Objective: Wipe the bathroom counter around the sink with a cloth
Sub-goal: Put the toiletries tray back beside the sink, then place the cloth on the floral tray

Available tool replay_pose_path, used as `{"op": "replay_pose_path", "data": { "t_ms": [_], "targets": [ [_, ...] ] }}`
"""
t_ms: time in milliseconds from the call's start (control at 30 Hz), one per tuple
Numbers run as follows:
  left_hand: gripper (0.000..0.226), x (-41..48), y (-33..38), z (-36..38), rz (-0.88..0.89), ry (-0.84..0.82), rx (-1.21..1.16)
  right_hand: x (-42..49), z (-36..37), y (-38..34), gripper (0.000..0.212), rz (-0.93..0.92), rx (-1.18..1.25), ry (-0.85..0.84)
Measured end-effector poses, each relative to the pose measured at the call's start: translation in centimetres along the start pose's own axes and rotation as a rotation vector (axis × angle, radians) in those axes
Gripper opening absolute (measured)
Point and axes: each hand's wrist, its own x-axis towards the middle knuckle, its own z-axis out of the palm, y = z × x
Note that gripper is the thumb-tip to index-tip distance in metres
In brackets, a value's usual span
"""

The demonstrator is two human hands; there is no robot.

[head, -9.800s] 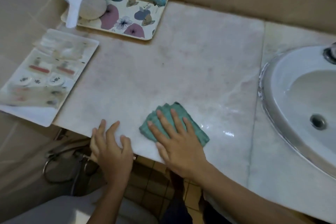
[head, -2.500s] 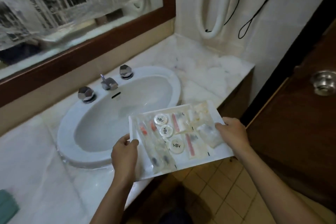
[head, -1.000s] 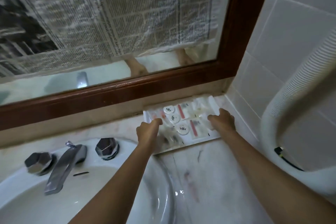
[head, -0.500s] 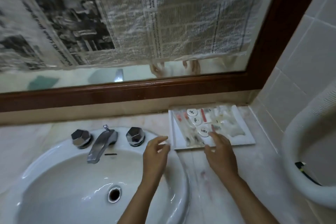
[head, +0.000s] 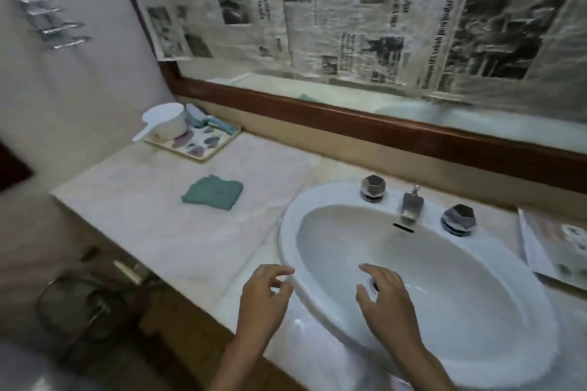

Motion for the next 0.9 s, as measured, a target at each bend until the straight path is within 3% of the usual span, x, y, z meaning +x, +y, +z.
{"op": "replay_pose_path", "data": {
  "t_ms": [267, 533, 733, 900],
  "targets": [
    [0.019, 1.4, -11.2, -16.2, -0.14, 0.164, 0.069, 1.1, 12.8, -11.0, 0.031, -0.066, -0.018, -0.191],
    [0.016, 6.6, -17.1, -24.6, -0.198, 0.233, 0.051, 5.4, 21.8, -18.1, 0.029, -0.075, 0.002, -0.274],
    [0.022, 15.2, -20.1, -27.9, -0.155, 0.176, 0.107, 11.1, 28.6, -21.5, 0.03, -0.071, 0.02, -0.246],
    [0.036, 24.1, -22.7, -29.4, -0.115, -0.015, 0.296, 19.1, 33.1, -23.6, 0.035, -0.019, -0.088, -0.15]
  ]
}}
